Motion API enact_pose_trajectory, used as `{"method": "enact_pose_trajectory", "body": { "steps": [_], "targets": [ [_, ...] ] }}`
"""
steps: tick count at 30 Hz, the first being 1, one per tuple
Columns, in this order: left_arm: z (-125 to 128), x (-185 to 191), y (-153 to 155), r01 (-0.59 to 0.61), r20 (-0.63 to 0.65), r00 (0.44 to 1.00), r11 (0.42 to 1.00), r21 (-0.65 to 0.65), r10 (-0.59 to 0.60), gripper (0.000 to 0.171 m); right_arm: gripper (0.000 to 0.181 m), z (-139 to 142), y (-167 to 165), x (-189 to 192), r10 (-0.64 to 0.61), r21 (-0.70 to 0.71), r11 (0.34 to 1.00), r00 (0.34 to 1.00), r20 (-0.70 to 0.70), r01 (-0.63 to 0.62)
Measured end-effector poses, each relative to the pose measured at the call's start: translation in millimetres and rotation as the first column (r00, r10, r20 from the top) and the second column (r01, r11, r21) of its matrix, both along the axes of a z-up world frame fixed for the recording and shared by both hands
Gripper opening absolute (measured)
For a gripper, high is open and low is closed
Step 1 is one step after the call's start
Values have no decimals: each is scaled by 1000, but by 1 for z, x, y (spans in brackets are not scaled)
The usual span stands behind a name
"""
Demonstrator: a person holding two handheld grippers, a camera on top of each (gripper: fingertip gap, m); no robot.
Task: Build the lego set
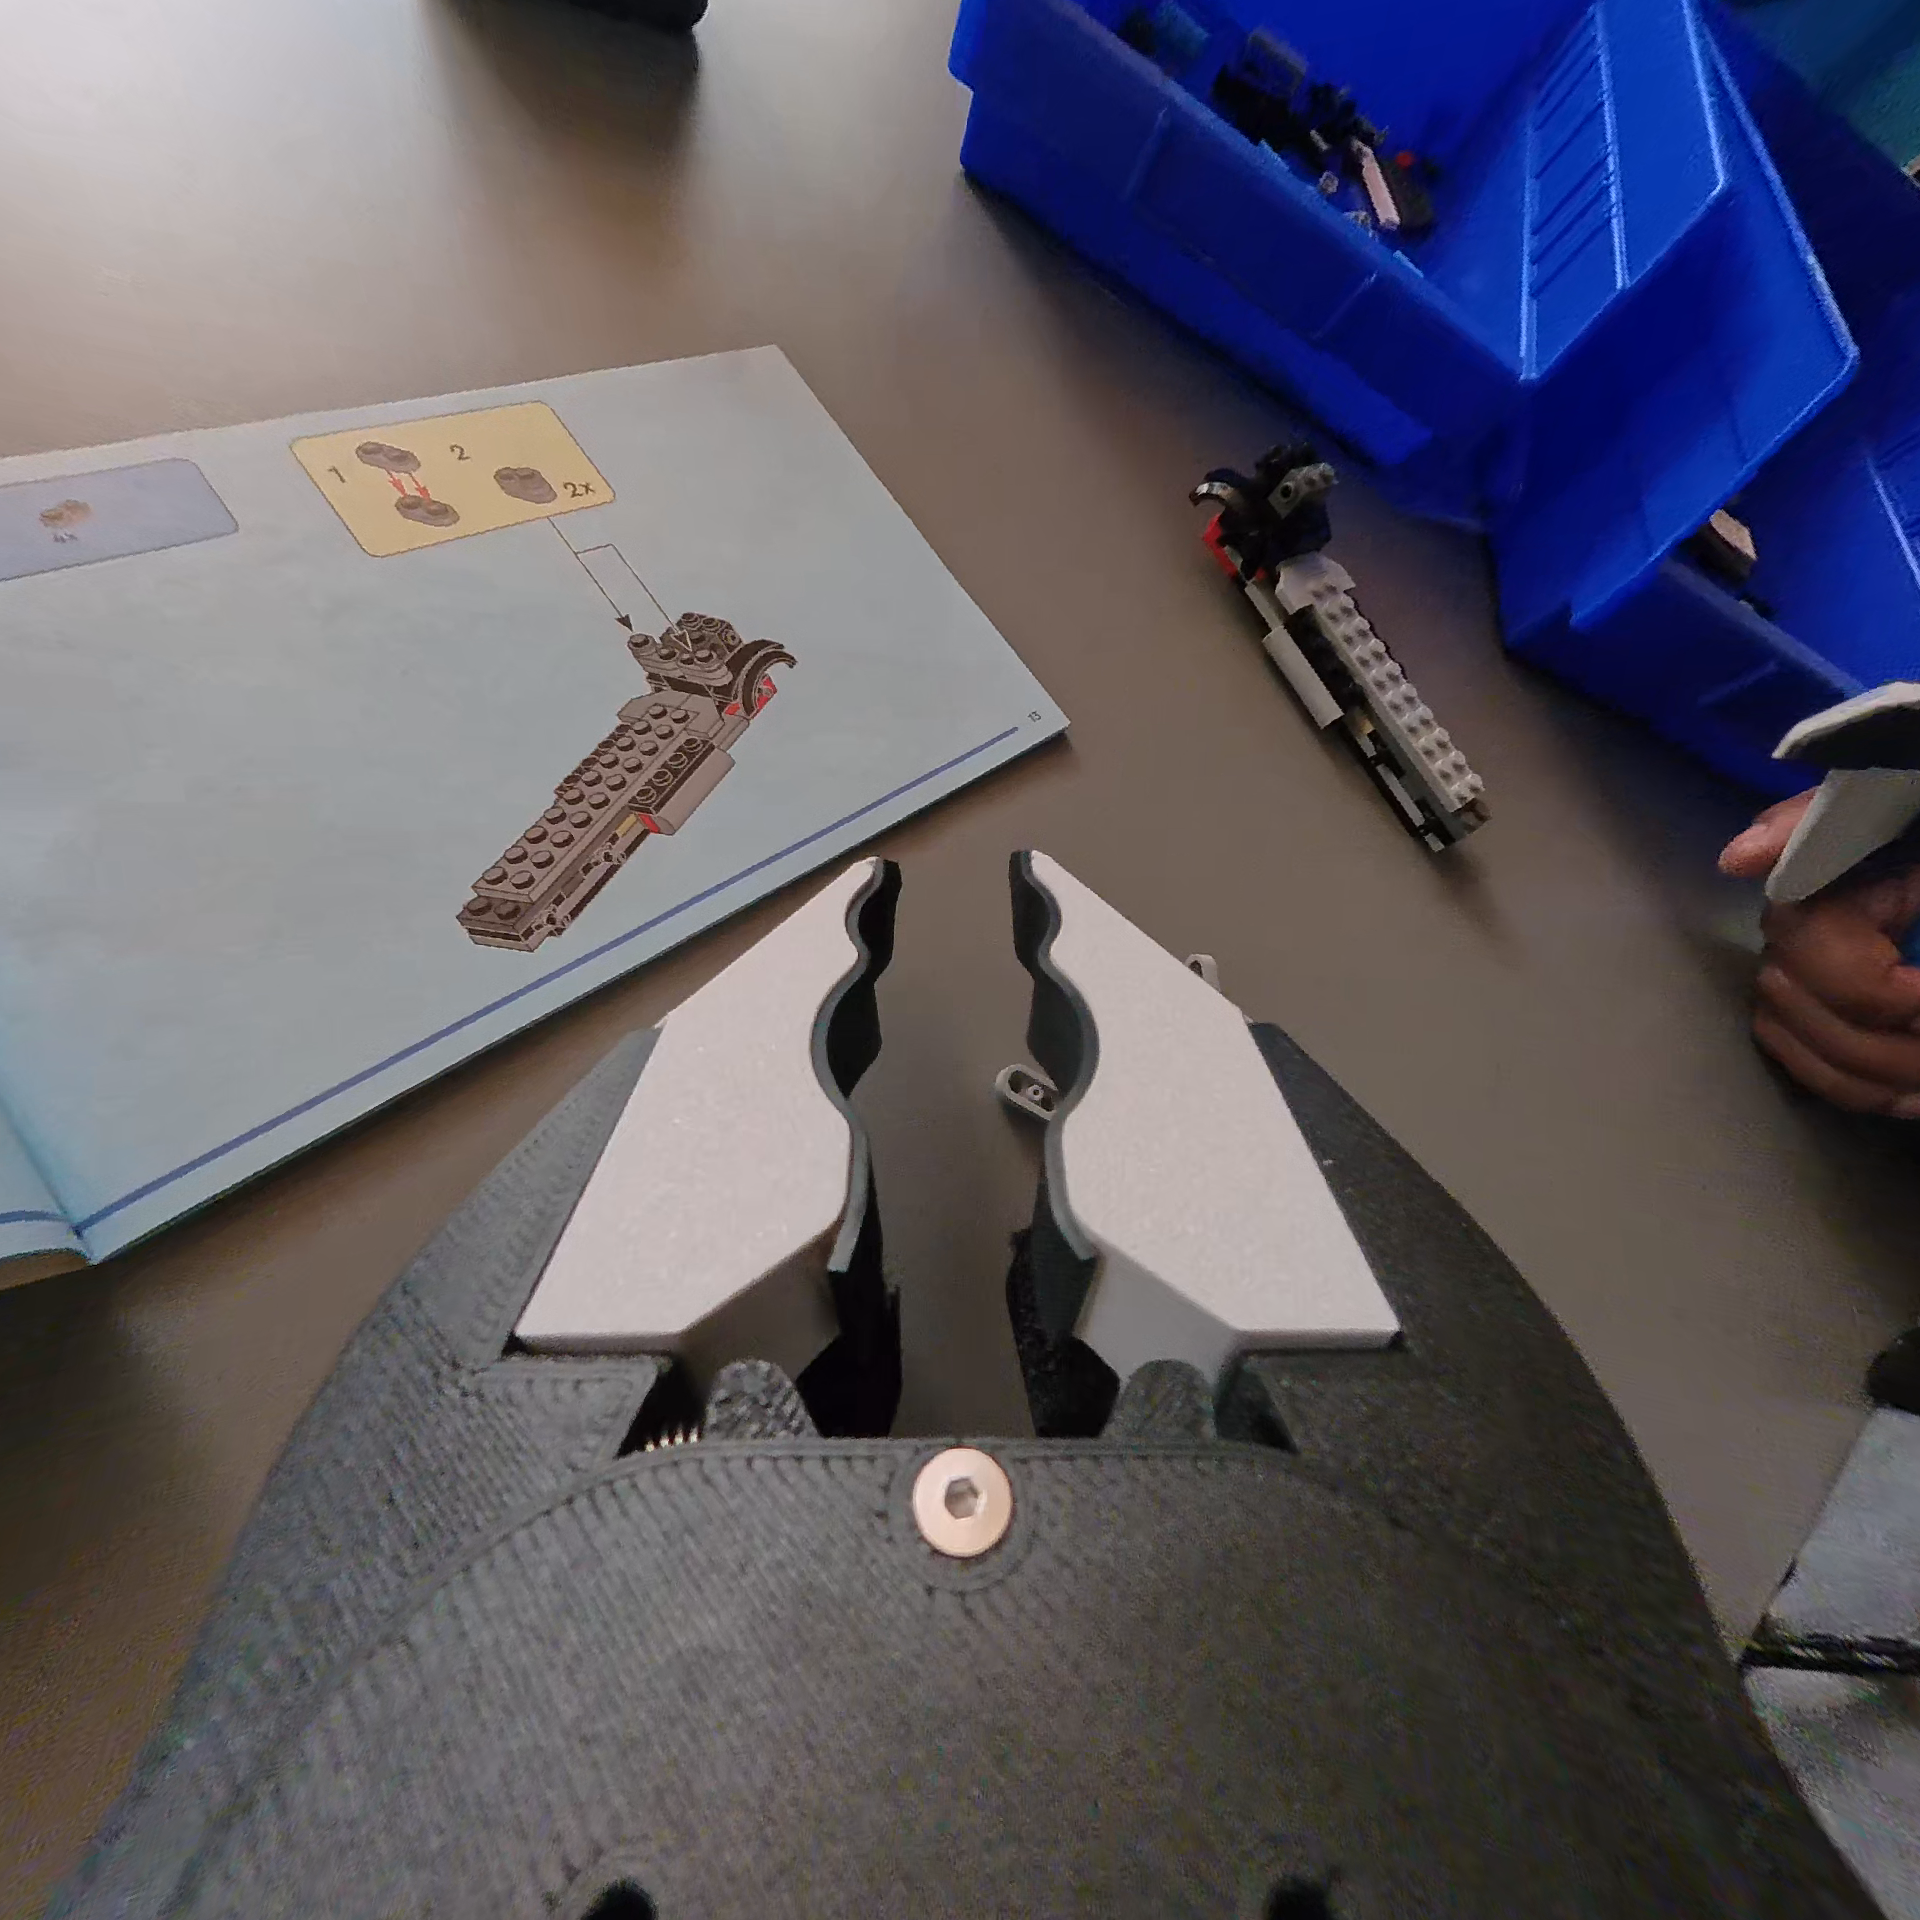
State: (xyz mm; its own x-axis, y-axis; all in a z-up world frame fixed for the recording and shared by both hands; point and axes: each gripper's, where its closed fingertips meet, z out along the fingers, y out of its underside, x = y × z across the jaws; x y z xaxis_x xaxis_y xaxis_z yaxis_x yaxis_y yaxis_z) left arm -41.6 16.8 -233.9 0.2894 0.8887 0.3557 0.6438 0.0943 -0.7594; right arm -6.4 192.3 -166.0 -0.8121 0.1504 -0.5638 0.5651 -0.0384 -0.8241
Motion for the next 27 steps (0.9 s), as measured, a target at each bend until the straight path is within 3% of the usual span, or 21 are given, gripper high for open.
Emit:
{"method": "enact_pose_trajectory", "body": {
  "steps": [8,17,27],
  "targets": [
    [8,0,-5,-34,-59,998,999,15,35,24,40,3,5,15,101,-36,994,994,30,-100],
    [-5,-3,-9,-80,8,997,994,-74,81,24,43,7,10,34,209,-67,976,977,29,-207],
    [-2,-3,-13,-114,-14,993,989,-90,113,24,45,7,20,46,290,-79,955,955,54,-286]
  ]
}}
